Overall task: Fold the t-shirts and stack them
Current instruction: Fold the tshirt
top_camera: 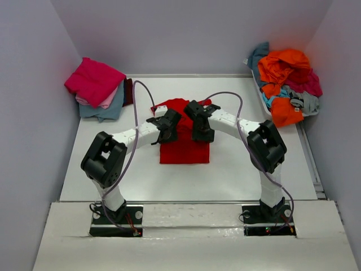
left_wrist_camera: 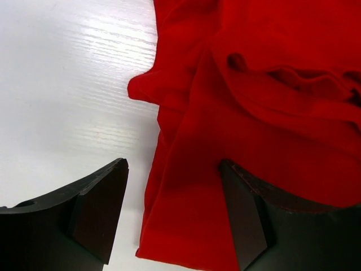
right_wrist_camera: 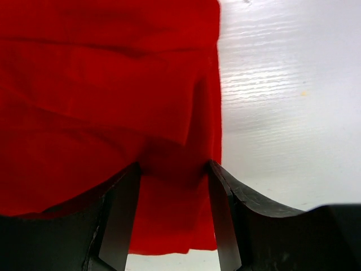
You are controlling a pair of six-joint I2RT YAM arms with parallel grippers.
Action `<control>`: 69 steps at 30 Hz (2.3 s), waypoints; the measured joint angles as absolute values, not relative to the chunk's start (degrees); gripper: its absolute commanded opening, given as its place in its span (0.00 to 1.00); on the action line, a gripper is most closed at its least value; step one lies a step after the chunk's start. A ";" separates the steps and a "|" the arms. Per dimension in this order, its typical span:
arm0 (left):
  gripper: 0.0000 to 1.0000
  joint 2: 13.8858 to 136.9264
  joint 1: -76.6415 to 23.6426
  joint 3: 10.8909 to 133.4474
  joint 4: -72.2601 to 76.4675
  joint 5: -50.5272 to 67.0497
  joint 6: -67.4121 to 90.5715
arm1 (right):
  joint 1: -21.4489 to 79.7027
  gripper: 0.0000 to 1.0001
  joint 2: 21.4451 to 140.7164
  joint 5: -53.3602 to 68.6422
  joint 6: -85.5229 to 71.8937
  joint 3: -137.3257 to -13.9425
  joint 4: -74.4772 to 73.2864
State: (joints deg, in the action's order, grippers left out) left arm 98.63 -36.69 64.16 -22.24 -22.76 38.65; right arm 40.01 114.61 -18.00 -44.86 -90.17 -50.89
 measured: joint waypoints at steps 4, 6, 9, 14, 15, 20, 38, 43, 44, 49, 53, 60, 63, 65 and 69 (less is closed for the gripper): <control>0.78 100.97 -36.75 64.18 -21.17 -22.48 38.70 | 40.53 0.57 115.87 -17.54 -44.66 -90.21 -50.15; 0.78 102.61 -36.75 64.49 -20.84 -22.48 38.68 | 40.53 0.57 116.31 -17.63 -44.36 -90.59 -50.06; 0.78 104.95 -36.75 65.95 -21.06 -22.55 38.85 | 40.53 0.57 118.93 -18.68 -43.53 -94.06 -50.83; 0.78 108.09 -36.67 70.32 -21.82 -23.38 38.83 | 38.72 0.57 122.98 -19.31 -42.33 -99.48 -50.63; 0.78 108.60 -36.69 71.07 -22.11 -23.57 38.81 | 38.22 0.57 123.35 -19.31 -42.09 -100.09 -50.59; 0.78 109.91 -36.69 73.41 -23.03 -24.25 38.81 | 35.53 0.57 123.90 -19.29 -40.91 -102.15 -50.98; 0.78 109.60 -36.69 72.34 -22.50 -24.38 39.03 | 33.39 0.58 123.90 -20.91 -39.97 -104.36 -53.58; 0.78 108.95 -36.69 71.85 -23.05 -24.47 39.00 | 31.38 0.58 124.36 -21.10 -39.59 -106.19 -54.15; 0.78 108.75 -36.71 71.72 -23.11 -24.49 38.98 | 30.94 0.58 124.36 -21.15 -39.48 -106.52 -54.35; 0.78 107.77 -36.71 70.91 -23.73 -24.71 39.00 | 29.17 0.58 125.32 -21.28 -38.59 -109.08 -55.53; 0.78 107.37 -36.71 70.85 -24.27 -24.97 39.00 | 28.12 0.58 128.22 -21.89 -37.65 -113.08 -56.14; 0.78 106.63 -36.75 70.85 -25.39 -25.82 39.00 | 27.77 0.58 128.62 -22.06 -36.77 -113.32 -56.55; 0.78 105.93 -36.75 70.85 -26.22 -26.39 39.00 | 27.77 0.58 128.46 -21.98 -36.62 -112.88 -56.12; 0.78 104.97 -36.75 70.85 -26.74 -26.89 39.03 | 27.77 0.58 127.50 -21.54 -36.62 -111.09 -55.75; 0.78 102.80 -36.75 70.94 -27.49 -27.73 39.03 | 27.77 0.57 125.23 -20.49 -36.56 -108.01 -55.24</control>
State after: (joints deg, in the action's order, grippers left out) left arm 102.80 -36.75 70.94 -27.49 -27.73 39.03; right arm 27.77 125.23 -20.49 -36.56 -108.01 -55.24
